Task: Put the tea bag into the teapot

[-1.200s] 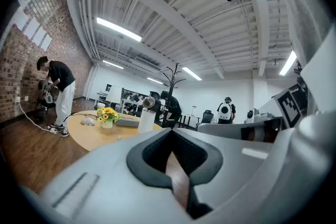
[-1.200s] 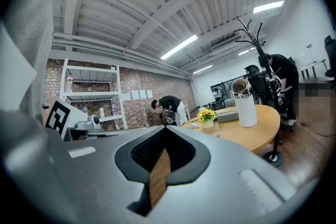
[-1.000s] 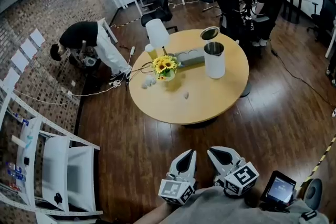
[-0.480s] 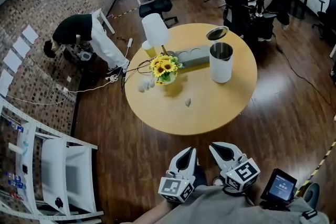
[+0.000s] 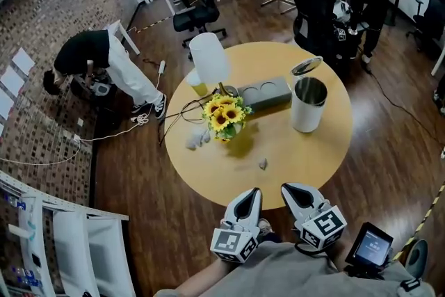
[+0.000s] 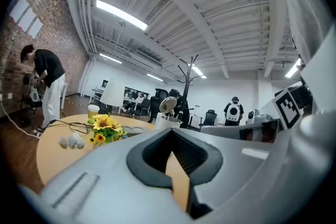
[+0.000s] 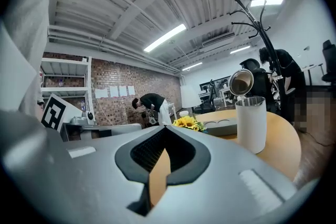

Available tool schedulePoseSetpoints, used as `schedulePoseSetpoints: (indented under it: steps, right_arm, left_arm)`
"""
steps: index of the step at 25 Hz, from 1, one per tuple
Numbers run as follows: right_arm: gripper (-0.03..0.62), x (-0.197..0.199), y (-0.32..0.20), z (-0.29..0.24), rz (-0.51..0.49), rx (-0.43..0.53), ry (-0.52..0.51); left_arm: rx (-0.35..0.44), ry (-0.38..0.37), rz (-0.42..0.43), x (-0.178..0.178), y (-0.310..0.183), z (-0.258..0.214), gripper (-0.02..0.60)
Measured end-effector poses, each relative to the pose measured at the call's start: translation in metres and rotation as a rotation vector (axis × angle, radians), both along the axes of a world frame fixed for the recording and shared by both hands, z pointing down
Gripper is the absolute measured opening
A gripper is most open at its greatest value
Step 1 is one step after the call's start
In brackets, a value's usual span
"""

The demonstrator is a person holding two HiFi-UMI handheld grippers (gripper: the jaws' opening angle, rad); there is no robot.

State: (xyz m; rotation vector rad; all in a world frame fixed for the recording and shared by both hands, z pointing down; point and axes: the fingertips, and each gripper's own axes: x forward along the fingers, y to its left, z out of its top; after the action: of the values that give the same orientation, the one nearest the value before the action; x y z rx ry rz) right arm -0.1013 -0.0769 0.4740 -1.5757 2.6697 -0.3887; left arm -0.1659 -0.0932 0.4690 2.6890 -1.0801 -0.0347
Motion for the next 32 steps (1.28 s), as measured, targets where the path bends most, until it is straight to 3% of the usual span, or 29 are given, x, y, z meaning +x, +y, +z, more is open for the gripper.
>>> schedulePoseSetpoints:
  steps: [7, 19, 32]
  right_arm:
    - [0.008, -0.017, -0.048, 0.003, 0.051, -0.005, 0.018]
    - [0.008, -0.004, -0.094, 0.01, 0.042, -0.007, 0.039]
    - [0.008, -0.001, -0.137, 0.119, -0.025, -0.234, 0.079]
  left_arm:
    - [0.005, 0.007, 0.033, -0.018, -0.056, 0.002, 0.002]
    - [-0.008, -0.004, 0.042, -0.002, -0.097, 0.013, 0.002]
    - [-0.195, -0.156, 0.016, 0.015, -0.134, 0.127, 0.002]
